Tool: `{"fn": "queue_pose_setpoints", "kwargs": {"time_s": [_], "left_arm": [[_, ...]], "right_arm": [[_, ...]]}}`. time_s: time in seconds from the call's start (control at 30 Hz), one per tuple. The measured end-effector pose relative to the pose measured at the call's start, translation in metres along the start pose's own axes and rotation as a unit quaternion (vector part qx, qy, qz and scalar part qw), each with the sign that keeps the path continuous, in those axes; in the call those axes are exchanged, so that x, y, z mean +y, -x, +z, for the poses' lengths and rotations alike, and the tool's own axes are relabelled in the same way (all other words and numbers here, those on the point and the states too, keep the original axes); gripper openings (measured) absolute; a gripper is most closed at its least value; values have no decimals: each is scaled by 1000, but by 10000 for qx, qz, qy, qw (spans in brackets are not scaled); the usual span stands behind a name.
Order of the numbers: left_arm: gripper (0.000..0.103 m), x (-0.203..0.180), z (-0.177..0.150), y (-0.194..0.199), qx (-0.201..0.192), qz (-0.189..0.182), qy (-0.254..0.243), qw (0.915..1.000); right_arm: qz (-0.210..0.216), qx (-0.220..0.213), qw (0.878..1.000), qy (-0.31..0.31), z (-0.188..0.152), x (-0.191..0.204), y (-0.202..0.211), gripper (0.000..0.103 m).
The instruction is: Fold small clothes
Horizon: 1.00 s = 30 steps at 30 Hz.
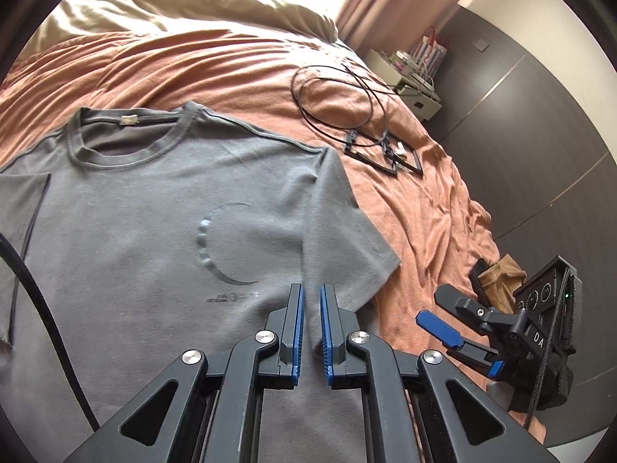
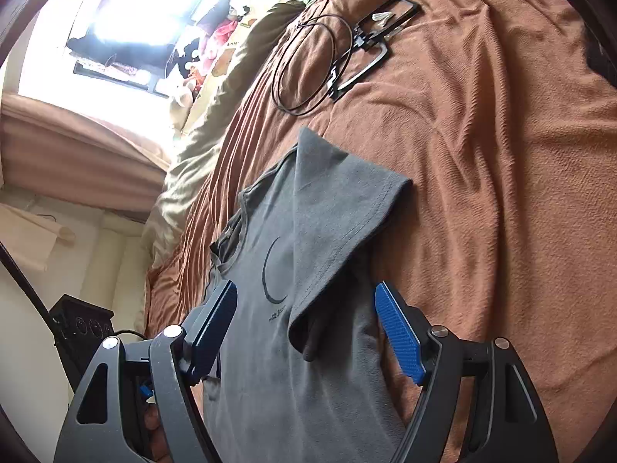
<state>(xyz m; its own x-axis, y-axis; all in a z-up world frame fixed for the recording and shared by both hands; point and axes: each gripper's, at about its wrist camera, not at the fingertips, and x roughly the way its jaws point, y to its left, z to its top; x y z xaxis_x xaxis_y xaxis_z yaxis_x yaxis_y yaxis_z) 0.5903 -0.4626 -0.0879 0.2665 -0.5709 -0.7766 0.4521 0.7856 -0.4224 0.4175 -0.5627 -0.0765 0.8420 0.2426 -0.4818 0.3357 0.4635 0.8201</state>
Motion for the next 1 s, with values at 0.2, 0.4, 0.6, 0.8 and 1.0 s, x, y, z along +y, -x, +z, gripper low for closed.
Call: {"fn": "queue_pose_setpoints", "kwargs": {"time_s": [0.2, 0.4, 0.6, 0.8, 1.0], "left_arm": [[23, -29, 1, -30, 186, -61, -270, 9994], [32, -59, 5, -62, 321, -112, -578, 9977], [33, -84, 8, -93, 466, -163, -895, 9948], [34, -107, 7, -124, 554, 76, -1378, 9889], [34, -119, 8, -146, 578, 241, -1705, 9834]], "right_arm": [[-122, -231, 9997, -41, 0, -20, 15, 64], [-156, -235, 9996, -49, 6, -39, 23, 29], [-222, -291, 9993, -102, 9, -54, 35, 24], [-206, -381, 9989, -170, 12, -63, 45, 24], [-147, -392, 9988, -234, 13, -70, 48, 24]]}}
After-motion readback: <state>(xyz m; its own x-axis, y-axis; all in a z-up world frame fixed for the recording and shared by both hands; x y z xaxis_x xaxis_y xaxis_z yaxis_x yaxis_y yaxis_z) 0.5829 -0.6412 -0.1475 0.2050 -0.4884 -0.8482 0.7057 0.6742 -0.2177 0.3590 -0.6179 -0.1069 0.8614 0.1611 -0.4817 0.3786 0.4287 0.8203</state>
